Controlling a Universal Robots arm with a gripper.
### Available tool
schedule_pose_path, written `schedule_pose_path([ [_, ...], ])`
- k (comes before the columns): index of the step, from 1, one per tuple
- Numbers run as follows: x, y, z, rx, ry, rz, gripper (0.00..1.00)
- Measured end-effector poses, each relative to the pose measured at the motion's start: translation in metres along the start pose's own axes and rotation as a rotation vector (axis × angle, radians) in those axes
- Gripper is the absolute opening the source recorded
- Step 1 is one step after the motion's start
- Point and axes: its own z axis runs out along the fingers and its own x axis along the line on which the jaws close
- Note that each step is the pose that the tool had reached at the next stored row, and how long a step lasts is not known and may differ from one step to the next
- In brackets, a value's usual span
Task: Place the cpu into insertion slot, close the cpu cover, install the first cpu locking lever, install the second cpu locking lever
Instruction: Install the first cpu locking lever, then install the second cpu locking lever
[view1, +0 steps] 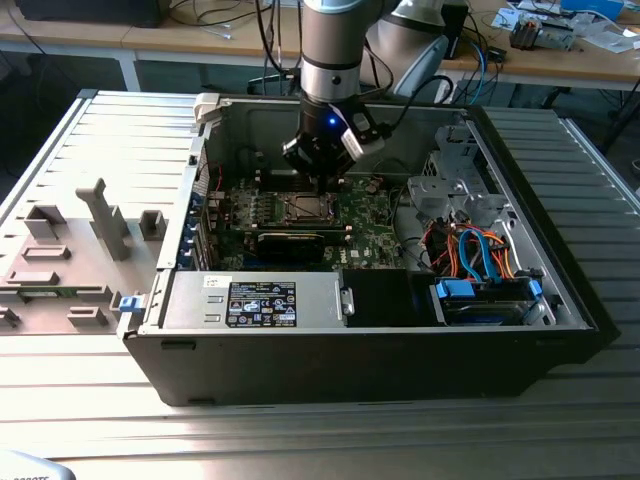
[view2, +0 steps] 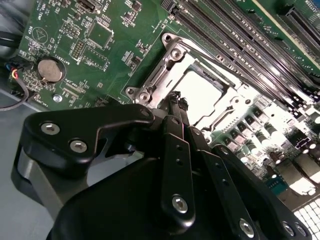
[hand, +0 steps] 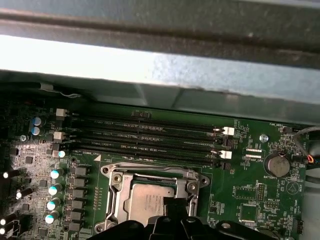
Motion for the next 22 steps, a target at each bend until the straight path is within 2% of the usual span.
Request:
schedule_pose_path([
  [3,0.0000,0.0000,-0.0039,-0.0001,-0.0001,0.000,0.11],
  [16,0.0000,-0.0004,-0.0042,0.0000,0.0000,0.000,0.11],
  [19,0.0003,-0.0033,-0.0042,-0.0004,-0.0001,0.000,0.11],
  [20,0.0006,-0.0052,-0.0042,-0.0083,-0.0008,0.000,0.11],
  [21,0.0007,-0.0066,-0.0042,-0.0252,-0.0027,0.000,0.11],
  [22,0.0008,-0.0073,-0.0042,-0.0455,-0.0051,0.000,0.11],
])
